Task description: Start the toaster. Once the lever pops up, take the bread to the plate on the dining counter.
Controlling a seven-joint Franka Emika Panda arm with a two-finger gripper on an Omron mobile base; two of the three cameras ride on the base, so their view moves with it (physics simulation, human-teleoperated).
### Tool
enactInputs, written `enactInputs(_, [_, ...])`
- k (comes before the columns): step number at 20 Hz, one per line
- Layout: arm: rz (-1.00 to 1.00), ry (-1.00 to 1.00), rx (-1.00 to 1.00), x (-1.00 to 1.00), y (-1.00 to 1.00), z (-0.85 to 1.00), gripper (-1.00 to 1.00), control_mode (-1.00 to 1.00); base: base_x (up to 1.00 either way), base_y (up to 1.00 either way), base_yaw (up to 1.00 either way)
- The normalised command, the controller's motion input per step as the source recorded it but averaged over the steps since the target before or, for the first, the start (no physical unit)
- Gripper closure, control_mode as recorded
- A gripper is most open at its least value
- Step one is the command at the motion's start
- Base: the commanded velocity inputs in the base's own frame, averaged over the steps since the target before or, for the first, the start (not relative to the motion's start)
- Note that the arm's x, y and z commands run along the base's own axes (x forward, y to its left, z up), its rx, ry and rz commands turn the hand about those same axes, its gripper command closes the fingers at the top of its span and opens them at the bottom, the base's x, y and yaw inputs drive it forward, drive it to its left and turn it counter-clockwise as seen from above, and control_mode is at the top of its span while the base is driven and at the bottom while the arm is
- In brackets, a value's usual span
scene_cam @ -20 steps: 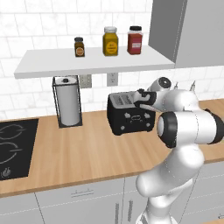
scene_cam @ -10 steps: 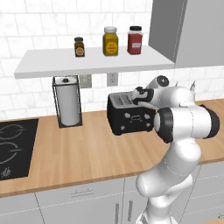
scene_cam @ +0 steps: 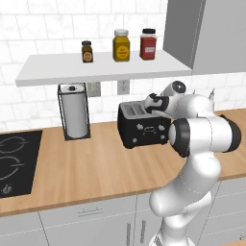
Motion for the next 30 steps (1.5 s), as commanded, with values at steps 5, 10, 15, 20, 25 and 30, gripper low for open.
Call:
enactInputs(5, [0.00, 0.00, 0.00, 0.00, 0.00, -0.08, 1.00, -1.00, 0.00, 0.00, 0.00])
enactInputs(10, [0.00, 0.00, 0.00, 0.00, -0.01, -0.07, 1.00, -1.00, 0.00, 0.00, 0.00])
enactInputs(15, [0.00, 0.00, 0.00, 0.00, -0.01, 0.00, 1.00, -1.00, 0.00, 0.00, 0.00])
enactInputs(20, [0.00, -0.04, 0.00, -0.17, -0.01, 0.00, 1.00, -1.00, 0.00, 0.00, 0.00])
enactInputs(25, [0.00, -0.04, 0.00, -0.36, -0.12, 0.01, 1.00, -1.00, 0.00, 0.00, 0.00])
enactInputs(30, [0.00, -0.02, 0.01, -0.14, -0.08, 0.25, 1.00, -1.00, 0.00, 0.00, 0.00])
